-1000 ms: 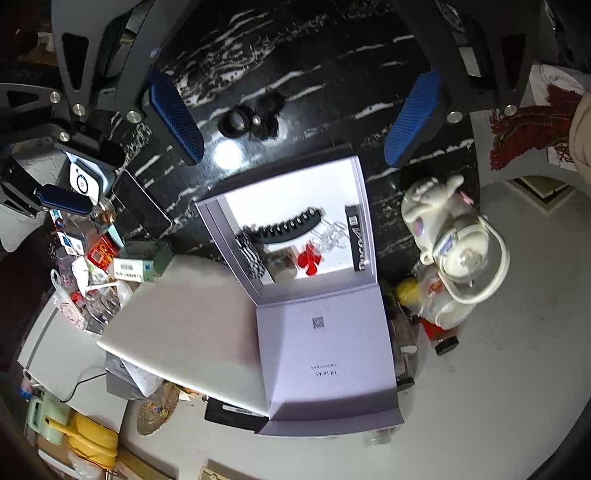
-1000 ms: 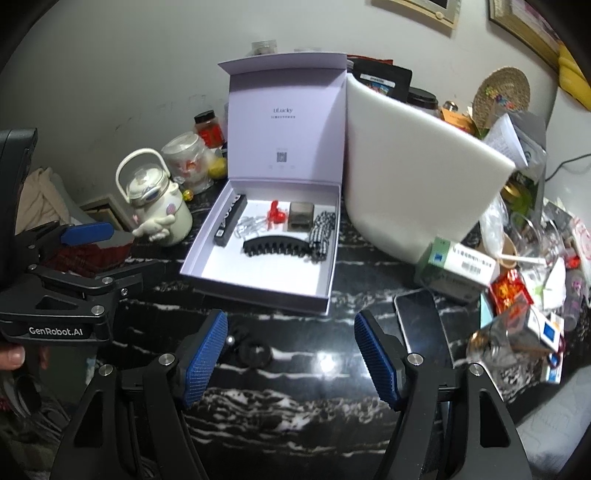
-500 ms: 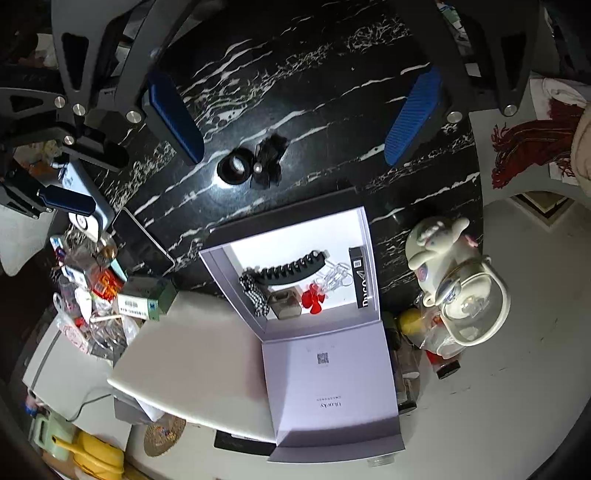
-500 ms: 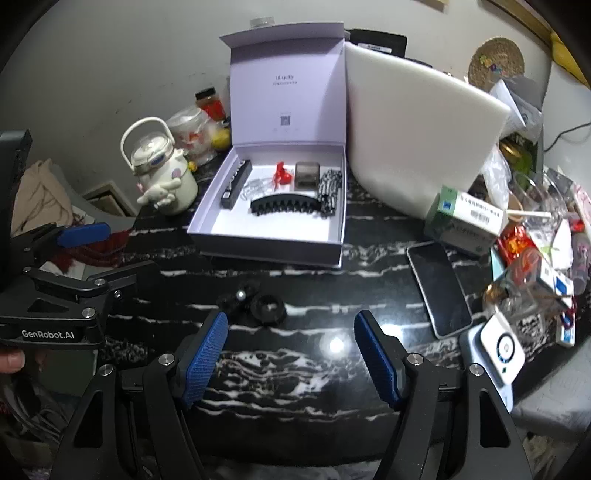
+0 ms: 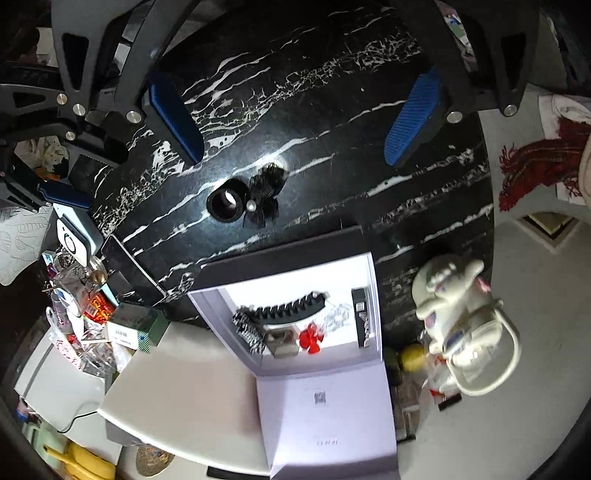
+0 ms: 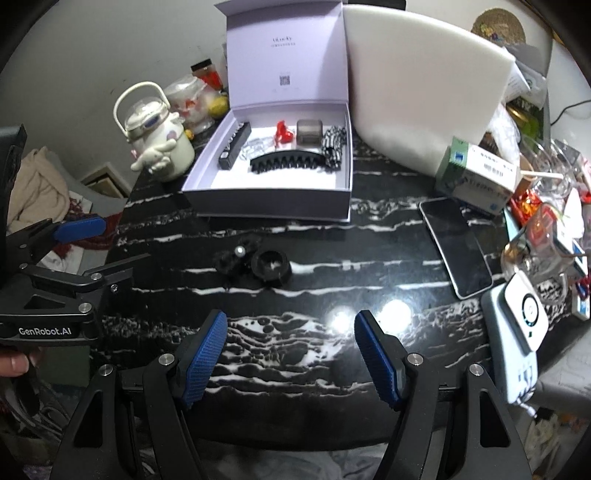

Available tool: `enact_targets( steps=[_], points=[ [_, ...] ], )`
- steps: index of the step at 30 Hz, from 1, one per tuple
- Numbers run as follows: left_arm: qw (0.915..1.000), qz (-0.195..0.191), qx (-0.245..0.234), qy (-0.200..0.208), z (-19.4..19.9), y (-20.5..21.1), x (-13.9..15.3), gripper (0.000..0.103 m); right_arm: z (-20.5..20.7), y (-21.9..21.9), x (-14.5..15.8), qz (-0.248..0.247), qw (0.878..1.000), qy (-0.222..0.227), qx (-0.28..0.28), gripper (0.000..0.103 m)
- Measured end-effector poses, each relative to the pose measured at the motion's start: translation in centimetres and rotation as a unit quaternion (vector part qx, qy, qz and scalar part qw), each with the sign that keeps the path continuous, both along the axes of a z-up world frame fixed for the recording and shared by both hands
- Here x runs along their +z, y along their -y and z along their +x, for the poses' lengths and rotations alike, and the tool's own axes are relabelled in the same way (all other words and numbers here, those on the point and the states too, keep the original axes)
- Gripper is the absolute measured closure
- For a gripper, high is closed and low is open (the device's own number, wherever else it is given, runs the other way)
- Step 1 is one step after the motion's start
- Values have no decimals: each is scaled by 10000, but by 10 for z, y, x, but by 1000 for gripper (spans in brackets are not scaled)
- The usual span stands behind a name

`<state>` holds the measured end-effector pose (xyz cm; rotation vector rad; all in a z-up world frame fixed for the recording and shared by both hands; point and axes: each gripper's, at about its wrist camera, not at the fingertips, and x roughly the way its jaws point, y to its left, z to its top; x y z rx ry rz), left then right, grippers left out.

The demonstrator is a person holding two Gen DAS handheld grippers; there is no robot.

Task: Organize rigid objects
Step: 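Move both open grippers toward the black mesh bow and black ring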

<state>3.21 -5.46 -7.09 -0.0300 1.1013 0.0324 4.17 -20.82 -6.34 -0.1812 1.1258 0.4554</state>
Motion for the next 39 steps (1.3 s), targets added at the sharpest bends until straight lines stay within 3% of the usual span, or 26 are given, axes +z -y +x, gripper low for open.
enact_targets(
  steps=[12, 22, 31, 39],
  points=[
    [9989, -290, 40, -366, 13, -10, -40, 3, 17, -5, -43, -19, 9995, -303, 107, 31],
    [9983, -184, -135, -529, 30, -5, -64, 3, 35, -20, -73, -91, 9981, -443, 413, 31],
    [9977, -112, 157, -648, 44, -18, -81, 3, 57, -35, -97, -98, 9968, -458, 644, 31],
    [9972, -281, 278, -636, 49, -29, -84, 3, 71, -54, -109, -41, 9948, -351, 951, 33]
  ],
)
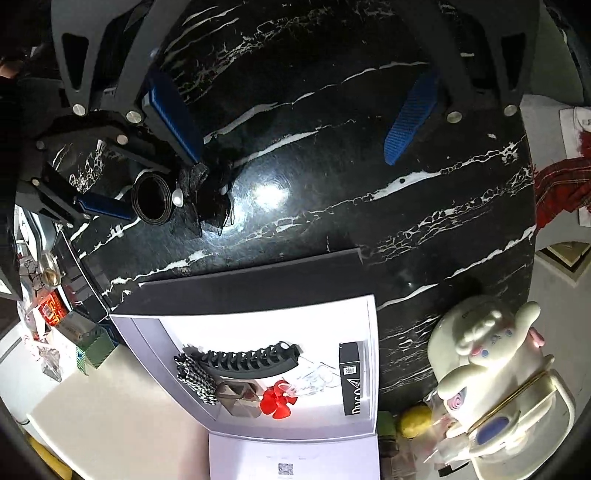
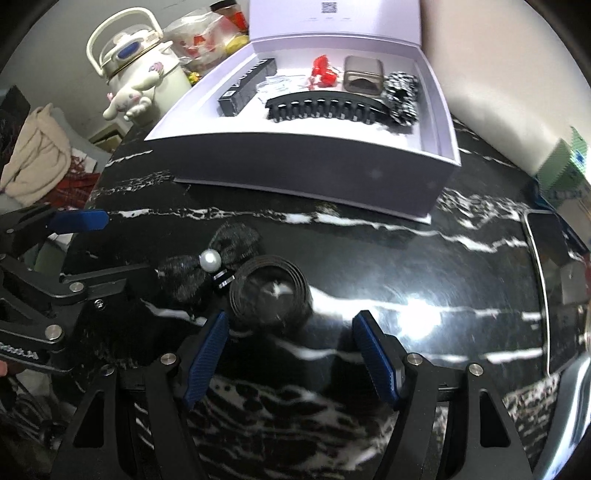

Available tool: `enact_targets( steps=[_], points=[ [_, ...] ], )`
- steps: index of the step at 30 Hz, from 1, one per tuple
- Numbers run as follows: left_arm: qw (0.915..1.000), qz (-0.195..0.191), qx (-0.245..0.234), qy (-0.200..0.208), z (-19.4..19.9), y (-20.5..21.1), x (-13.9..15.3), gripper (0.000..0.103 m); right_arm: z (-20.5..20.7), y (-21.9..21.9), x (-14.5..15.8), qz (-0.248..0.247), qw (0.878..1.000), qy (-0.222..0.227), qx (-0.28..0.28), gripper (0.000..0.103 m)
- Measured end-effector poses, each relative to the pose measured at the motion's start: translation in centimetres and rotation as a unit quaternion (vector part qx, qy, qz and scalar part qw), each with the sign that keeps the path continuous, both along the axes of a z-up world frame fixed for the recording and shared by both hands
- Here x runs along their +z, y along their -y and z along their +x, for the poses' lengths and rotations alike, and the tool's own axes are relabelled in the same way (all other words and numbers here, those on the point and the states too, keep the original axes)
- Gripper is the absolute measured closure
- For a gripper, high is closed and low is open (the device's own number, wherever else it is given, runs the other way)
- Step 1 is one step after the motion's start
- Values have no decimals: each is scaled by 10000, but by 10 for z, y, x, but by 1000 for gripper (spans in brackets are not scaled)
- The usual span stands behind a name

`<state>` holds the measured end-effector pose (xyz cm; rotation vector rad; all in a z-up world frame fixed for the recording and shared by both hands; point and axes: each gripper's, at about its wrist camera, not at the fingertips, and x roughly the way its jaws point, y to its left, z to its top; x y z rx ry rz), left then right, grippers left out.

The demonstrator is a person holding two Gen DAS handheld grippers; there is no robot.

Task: Organize rigid objects
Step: 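Move both open grippers toward the black mesh bow and black ring, then close the left gripper on the mesh bow while the right gripper grasps the black ring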

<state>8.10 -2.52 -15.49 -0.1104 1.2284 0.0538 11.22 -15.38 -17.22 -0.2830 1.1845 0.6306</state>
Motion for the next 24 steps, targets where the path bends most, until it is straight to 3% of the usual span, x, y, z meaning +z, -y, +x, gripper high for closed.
enact_targets(
  steps=[3, 5, 24],
  points=[
    [10000, -68, 18, -1, 0, -2, -2, 3, 3, -6, 0, 42, 9999, 61, 133, 43],
    [9999, -120, 51, 21, 1, -2, -3, 3, 4, -9, 0, 123, 9996, 35, 234, 59],
    [9975, -439, -539, 86, 20, 39, -9, 3, 7, 36, 2, 70, 9999, 66, -134, 60]
  ],
)
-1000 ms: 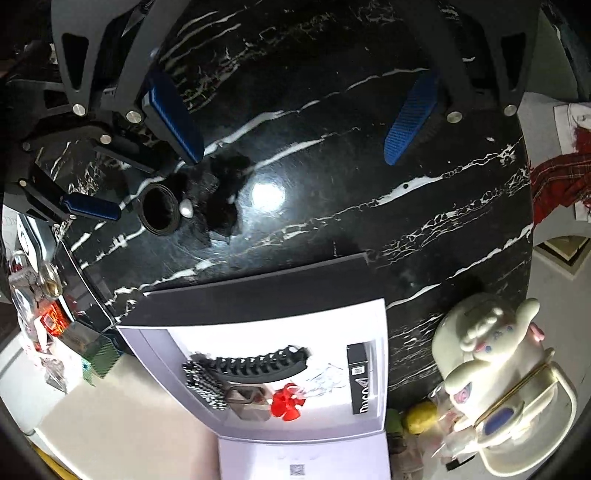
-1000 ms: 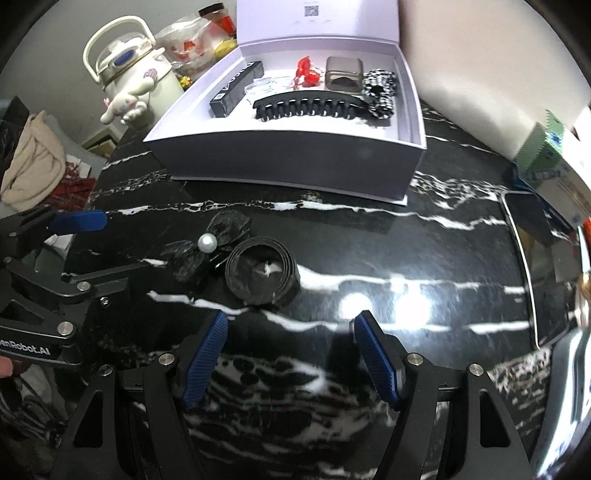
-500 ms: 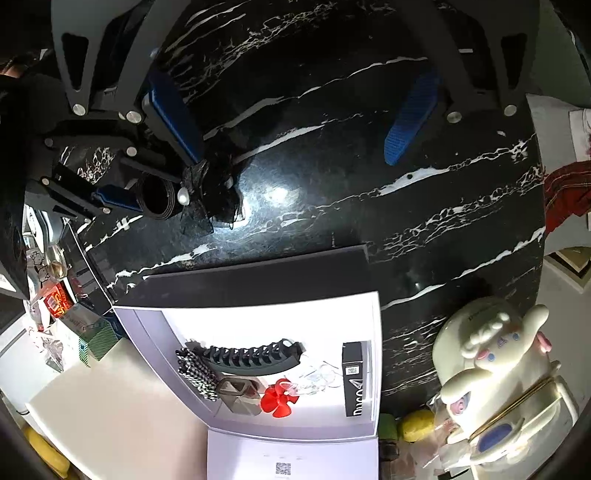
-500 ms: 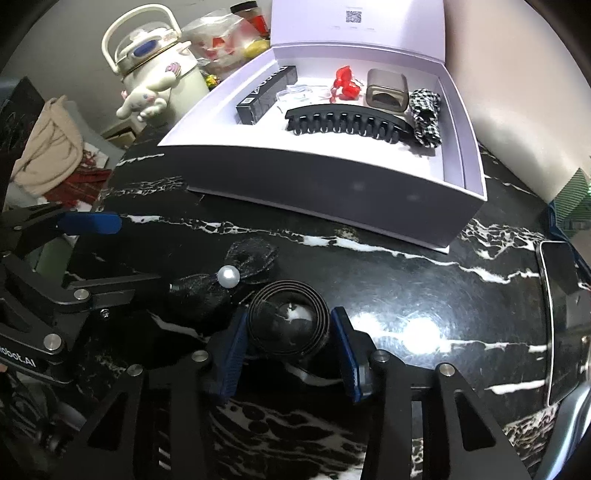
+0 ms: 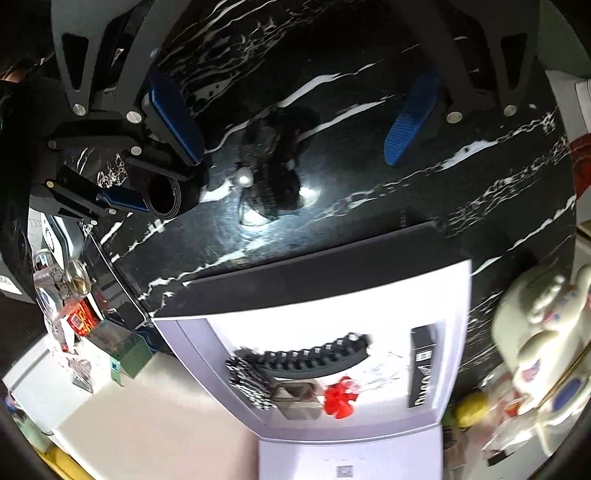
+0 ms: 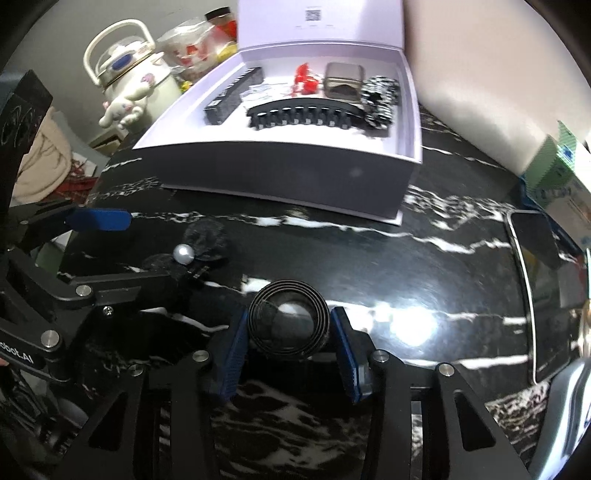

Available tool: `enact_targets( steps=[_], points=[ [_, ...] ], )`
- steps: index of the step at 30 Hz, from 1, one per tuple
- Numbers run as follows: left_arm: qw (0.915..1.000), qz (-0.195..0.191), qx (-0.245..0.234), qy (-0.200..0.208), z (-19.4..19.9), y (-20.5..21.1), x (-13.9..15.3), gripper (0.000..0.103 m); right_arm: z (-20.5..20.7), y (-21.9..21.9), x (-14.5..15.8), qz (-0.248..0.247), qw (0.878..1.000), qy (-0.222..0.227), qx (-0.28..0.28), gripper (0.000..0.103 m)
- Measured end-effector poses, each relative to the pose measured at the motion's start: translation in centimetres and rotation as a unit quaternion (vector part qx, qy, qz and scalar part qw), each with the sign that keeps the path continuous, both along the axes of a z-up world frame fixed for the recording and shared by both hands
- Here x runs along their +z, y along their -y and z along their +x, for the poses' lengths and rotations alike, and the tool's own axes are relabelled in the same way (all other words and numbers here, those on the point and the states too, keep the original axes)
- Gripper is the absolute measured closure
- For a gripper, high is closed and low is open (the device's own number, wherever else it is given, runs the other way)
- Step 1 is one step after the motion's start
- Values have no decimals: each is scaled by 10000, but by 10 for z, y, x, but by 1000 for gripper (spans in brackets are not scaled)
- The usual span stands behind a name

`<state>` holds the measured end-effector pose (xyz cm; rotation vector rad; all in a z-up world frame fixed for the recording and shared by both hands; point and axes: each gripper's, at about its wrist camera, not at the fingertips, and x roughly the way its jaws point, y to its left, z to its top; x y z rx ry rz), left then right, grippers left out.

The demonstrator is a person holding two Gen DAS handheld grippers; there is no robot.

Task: Organize rigid objects
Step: 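Close the left gripper on the mesh bow while the right gripper grasps the black ring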

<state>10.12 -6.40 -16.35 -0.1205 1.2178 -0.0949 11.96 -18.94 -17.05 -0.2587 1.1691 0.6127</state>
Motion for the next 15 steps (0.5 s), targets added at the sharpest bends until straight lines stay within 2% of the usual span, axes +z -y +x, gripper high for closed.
enact_targets(
  steps=[8, 10, 15],
  points=[
    [9998, -20, -171, -89, 9, 15, -13, 11, 0, 18, 0, -25, 9999, 5, -158, 60],
    [9998, -32, -196, -102, 10, 17, -16, 21, -1, 20, 0, -30, 9998, 4, -182, 60],
    [9995, 92, -309, -32, 10, 26, -19, 35, -2, 25, 0, -24, 9998, 15, -220, 59]
  ],
)
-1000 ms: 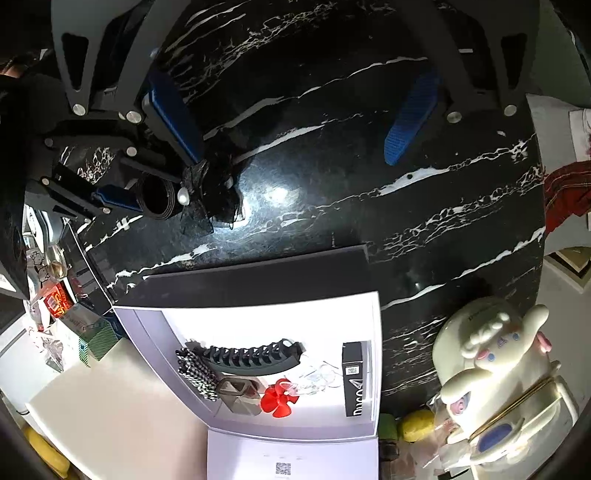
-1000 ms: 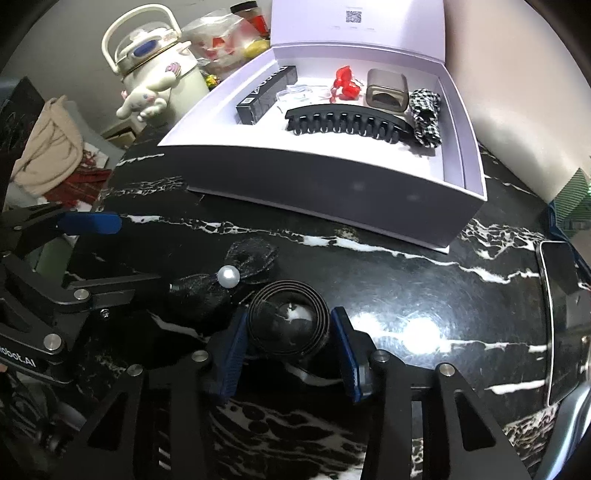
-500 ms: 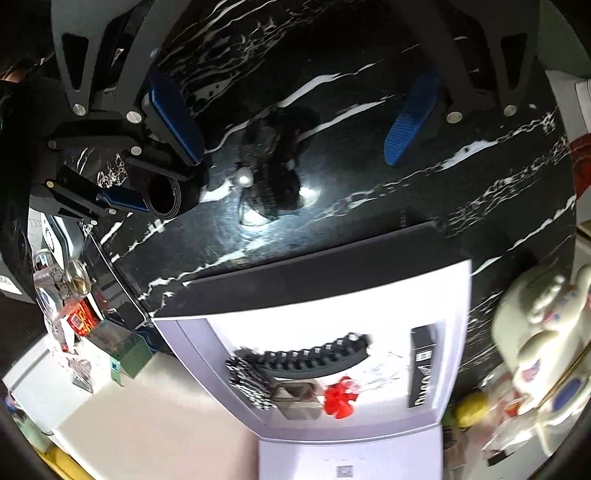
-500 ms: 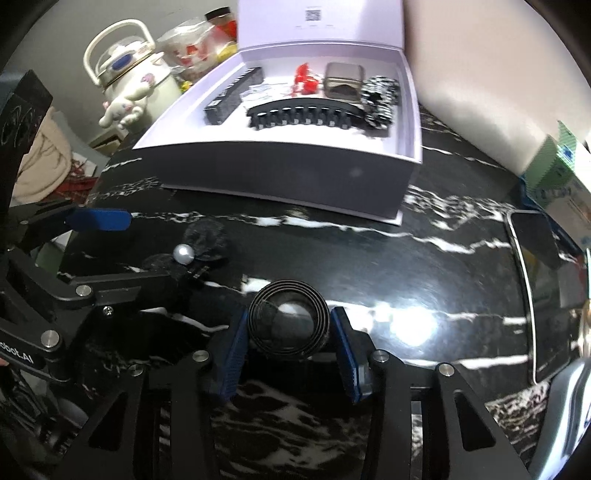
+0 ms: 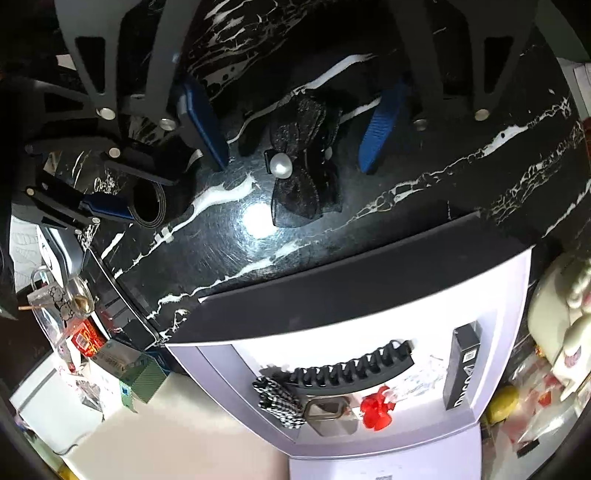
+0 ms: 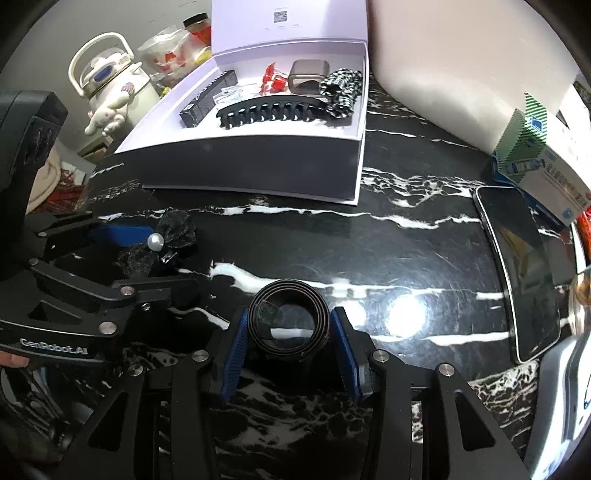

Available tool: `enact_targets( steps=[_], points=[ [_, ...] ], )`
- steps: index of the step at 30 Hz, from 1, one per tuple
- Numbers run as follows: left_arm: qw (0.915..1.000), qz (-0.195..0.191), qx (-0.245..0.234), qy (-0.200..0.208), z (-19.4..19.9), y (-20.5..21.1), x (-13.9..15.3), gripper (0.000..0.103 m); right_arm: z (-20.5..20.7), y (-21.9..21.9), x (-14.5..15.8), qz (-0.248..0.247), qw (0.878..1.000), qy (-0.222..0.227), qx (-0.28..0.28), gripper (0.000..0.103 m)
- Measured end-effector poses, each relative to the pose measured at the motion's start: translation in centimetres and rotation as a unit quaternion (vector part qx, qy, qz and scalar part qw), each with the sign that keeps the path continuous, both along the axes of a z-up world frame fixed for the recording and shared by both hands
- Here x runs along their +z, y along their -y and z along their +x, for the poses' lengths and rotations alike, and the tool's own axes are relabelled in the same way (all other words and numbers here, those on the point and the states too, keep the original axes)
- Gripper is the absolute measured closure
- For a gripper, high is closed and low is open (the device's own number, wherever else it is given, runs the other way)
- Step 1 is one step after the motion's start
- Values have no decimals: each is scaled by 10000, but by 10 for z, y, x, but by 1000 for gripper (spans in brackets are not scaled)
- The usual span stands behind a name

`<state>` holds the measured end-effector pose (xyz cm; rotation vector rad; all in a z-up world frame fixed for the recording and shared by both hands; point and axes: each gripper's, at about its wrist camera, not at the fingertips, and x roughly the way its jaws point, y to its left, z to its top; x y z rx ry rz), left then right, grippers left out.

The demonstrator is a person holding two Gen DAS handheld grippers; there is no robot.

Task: Organize rigid objects
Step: 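Close the left gripper on the mesh bow while the right gripper grasps the black ring, then lift the mesh bow with the left gripper while the right gripper carries the ring toward the box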

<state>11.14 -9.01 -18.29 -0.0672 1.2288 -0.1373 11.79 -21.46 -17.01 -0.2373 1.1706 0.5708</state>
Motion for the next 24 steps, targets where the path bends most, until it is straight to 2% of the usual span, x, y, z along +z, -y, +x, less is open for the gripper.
enact_targets(
  steps=[2, 4, 5, 14, 24],
  points=[
    [10000, 49, -62, 53, 1, 3, 1, 47, 0, 2, 0, 3, 10000, 0, -16, 59],
    [9998, 144, -107, 100, 1, 6, 1, 64, 0, 4, 0, -2, 10000, -3, -32, 59],
    [9997, 160, -138, 106, 1, 7, 1, 68, 0, 5, 0, -4, 10000, -6, -40, 59],
    [9995, -13, -320, 5, -6, 11, 8, 72, -4, 17, 4, 5, 9998, -59, -205, 60],
    [9994, -72, -321, 135, -18, 8, 36, 72, -16, 13, 27, 48, 9998, 45, -188, 60]
  ],
)
